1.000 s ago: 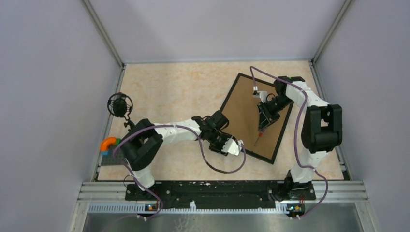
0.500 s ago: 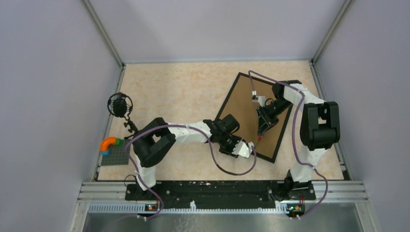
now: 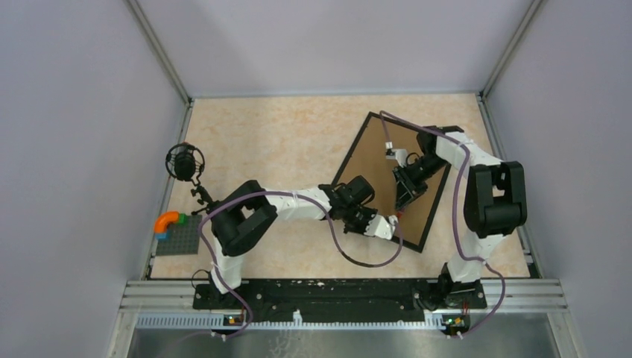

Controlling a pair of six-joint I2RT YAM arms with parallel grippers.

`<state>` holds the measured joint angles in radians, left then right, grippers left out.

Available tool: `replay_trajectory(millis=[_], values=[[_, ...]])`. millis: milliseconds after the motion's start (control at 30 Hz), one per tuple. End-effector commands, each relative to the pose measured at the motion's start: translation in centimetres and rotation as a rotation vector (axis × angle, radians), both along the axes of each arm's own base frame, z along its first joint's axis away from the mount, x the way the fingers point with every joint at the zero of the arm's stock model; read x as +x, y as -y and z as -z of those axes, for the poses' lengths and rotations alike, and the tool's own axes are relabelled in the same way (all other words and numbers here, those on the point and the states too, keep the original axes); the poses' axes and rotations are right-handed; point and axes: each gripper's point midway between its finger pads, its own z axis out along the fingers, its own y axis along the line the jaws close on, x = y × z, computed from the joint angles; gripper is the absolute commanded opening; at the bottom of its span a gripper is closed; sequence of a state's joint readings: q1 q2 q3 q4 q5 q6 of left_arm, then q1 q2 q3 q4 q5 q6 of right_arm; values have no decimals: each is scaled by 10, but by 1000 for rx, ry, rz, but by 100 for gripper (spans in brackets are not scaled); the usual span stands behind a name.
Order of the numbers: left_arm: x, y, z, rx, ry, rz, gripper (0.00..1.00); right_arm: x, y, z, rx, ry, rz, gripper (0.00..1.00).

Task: Take the photo out of the frame
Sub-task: Release the photo frame item from the photo frame.

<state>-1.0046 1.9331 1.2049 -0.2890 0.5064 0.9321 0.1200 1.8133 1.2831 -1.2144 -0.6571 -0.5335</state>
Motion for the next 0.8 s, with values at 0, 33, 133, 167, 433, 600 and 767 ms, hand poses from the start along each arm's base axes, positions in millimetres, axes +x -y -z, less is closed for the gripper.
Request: replay_trajectory(millis=[0, 33, 133, 167, 433, 600, 767], values=[[34, -3, 27, 85, 68, -148, 14, -36, -14, -9, 10, -22, -98, 0], [36, -3, 29, 91, 64, -168, 12, -38, -14, -9, -1, -7, -108, 0], [39, -3, 34, 106, 59, -202, 6, -41, -13, -11, -20, 15, -123, 0], [41, -5, 36, 113, 58, -213, 4, -43, -12, -11, -26, 16, -129, 0], [52, -5, 43, 136, 38, -291, 0, -64, -10, -18, -60, 20, -183, 0], [57, -1, 46, 145, 30, -324, 0, -71, -13, -23, -91, 45, -229, 0], [65, 0, 48, 154, 38, -380, 0, -85, -8, -19, -128, -6, -273, 0]])
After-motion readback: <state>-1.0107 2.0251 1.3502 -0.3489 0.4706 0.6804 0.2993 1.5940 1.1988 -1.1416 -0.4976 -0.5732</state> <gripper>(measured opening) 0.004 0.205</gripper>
